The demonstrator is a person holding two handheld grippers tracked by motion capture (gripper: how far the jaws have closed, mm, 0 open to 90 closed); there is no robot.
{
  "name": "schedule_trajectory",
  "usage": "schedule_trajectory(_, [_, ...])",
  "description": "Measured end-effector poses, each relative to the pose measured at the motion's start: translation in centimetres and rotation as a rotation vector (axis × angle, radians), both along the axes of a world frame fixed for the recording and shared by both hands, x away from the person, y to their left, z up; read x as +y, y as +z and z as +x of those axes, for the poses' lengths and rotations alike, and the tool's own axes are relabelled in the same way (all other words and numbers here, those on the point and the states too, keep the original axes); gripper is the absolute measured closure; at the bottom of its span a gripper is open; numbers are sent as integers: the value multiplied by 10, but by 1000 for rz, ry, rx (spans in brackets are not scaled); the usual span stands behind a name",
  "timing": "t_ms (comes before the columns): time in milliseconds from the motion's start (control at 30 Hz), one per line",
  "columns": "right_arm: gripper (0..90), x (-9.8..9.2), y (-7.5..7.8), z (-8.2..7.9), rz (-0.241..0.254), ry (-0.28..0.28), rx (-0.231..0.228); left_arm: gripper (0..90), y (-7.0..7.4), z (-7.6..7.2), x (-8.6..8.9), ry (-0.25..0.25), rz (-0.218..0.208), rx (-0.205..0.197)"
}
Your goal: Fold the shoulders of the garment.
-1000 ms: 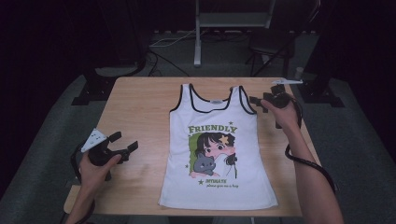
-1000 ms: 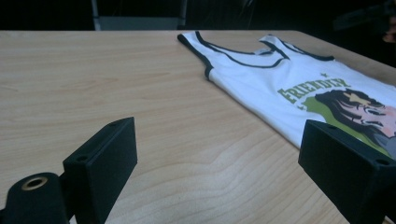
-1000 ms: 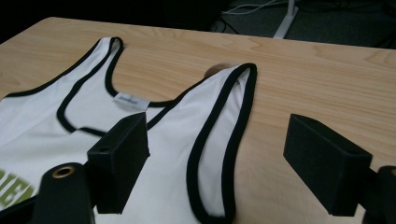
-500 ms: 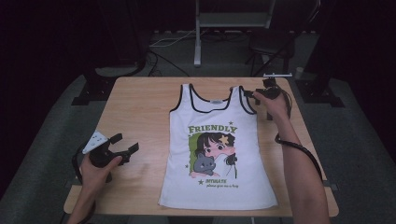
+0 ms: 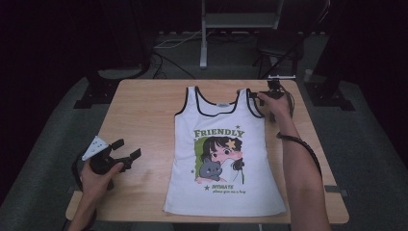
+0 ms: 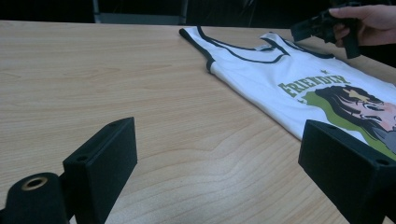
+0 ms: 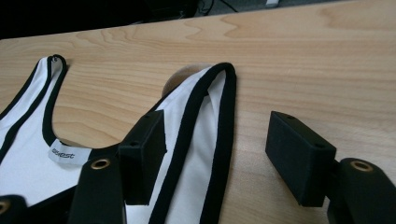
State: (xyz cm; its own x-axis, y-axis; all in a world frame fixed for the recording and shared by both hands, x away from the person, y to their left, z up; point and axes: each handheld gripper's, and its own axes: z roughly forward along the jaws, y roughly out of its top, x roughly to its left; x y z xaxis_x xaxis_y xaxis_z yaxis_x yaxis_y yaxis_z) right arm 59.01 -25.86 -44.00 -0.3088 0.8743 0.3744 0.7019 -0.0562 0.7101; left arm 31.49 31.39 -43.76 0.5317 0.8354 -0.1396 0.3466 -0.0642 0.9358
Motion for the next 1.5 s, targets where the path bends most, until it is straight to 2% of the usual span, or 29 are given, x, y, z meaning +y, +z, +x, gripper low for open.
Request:
schedule_trajectory(167, [427, 3, -2, 2, -2, 11, -4, 116, 0, 1, -1, -2, 1, 4])
schedule_trajectory(300, [503, 7, -2, 4, -26, 34, -16, 116, 0, 1, -1, -1, 3, 3])
schedule_trajectory(600, [778, 19, -4, 1, -83, 38, -41, 116, 0, 0, -2, 5, 7, -2])
schedule_trajectory(733, [841, 22, -5, -1, -94, 59, -45, 116, 0, 0, -3, 2, 20, -1])
schedule_trajectory(833, [860, 22, -4, -3, -75, 57, -56, 116, 0, 0, -3, 3, 24, -1])
schedule_trajectory(933, [860, 21, 2, -6, -30, 68, -91, 116, 0, 0, -4, 2, 30, -2])
schedule_trajectory(1200, [862, 23, 25, -23, -2, 167, -194, 116, 0, -1, -3, 6, 35, -5])
schedule_trajectory(1400, [861, 29, 37, -45, -6, 284, -275, 116, 0, -1, -3, 3, 27, -2])
schedule_trajectory(1500, [859, 34, 41, -58, -24, 362, -318, 116, 0, -1, -3, 1, 31, -5])
